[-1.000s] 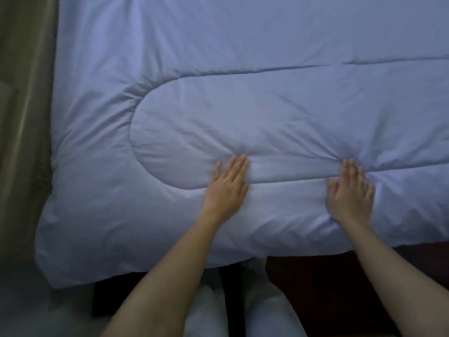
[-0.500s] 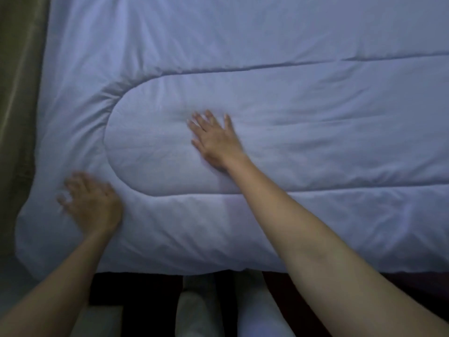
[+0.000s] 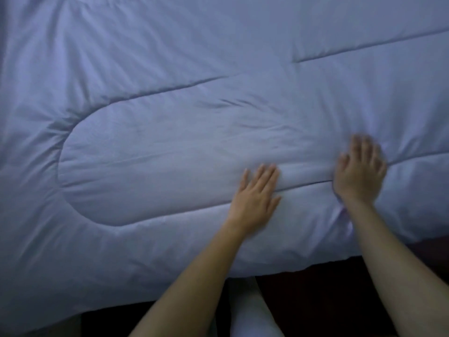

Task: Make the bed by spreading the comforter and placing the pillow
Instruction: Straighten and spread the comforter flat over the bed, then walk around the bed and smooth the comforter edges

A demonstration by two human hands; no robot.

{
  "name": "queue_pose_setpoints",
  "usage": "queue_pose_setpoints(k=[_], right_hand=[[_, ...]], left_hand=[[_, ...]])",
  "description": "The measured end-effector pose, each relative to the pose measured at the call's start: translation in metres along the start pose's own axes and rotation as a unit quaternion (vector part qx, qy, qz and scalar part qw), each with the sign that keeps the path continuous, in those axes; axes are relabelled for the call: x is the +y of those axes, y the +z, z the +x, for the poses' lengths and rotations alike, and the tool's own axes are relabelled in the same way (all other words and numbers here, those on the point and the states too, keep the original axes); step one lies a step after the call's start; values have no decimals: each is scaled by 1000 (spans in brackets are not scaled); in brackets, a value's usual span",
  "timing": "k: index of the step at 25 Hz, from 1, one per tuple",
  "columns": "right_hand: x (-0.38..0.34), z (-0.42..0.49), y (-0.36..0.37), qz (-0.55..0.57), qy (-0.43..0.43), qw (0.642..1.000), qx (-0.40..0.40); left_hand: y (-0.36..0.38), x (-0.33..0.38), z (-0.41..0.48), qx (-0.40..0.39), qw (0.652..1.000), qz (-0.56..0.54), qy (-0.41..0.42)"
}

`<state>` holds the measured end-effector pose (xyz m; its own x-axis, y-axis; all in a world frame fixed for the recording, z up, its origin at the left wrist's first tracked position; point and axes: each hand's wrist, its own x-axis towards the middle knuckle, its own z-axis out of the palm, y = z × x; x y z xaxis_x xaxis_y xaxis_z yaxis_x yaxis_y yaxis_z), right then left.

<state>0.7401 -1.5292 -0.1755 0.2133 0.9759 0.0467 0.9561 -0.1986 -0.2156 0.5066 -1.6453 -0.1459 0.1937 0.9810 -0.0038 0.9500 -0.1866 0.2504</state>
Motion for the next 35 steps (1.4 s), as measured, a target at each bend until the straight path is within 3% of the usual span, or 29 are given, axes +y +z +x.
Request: queue_pose_setpoints(k=[4,6,7,9,11,12,13,16,18,19,20,22,24,27,30,35], right_hand=[[45,-12,-20,28,181,983,-3],[19,-26,-21,63,260,963,16],[-5,-44,-20,88,248,965,22],[-60,-99,-12,120,82,989,29],[-102,-175,9,61,-200,977,-33],[-113,-206,9,15,-275,959,-70],[-111,-225,6,-5,-280,954,-106],[-61,-228,-13,5,-38,980,-195],[-20,-201,-32,-17,158,959,-235],[-7,-184,-47,24,230,939,-255],[-1,-166,-61,68,254,925,-274],[-19,-129,-106,197,201,925,-254],[-44,-105,-156,341,133,910,-197],[-52,-80,-238,482,85,867,-91],[-23,-70,-320,523,5,852,6],[68,-62,-416,554,-122,816,109]], left_hand=[[1,-60,-52,-11,995,63,-81],[-10,-93,-81,-16,987,60,-151],[-16,-107,-96,-23,981,56,-186],[-26,-130,-124,-51,968,52,-241],[-33,-152,-155,-99,952,40,-288],[-39,-162,-170,-119,942,36,-310],[-43,-173,-185,-136,932,32,-335],[-67,-179,-211,-183,890,13,-416],[-90,-156,-198,-184,850,-21,-494],[-96,-142,-185,-168,859,-23,-483],[-102,-127,-167,-151,890,-7,-431],[-118,-88,-117,-129,947,-60,-290],[-149,-40,-61,-138,955,-159,-209],[-223,51,12,-11,962,-241,-125],[-284,139,44,83,923,-375,-18],[-324,270,57,142,849,-505,66]])
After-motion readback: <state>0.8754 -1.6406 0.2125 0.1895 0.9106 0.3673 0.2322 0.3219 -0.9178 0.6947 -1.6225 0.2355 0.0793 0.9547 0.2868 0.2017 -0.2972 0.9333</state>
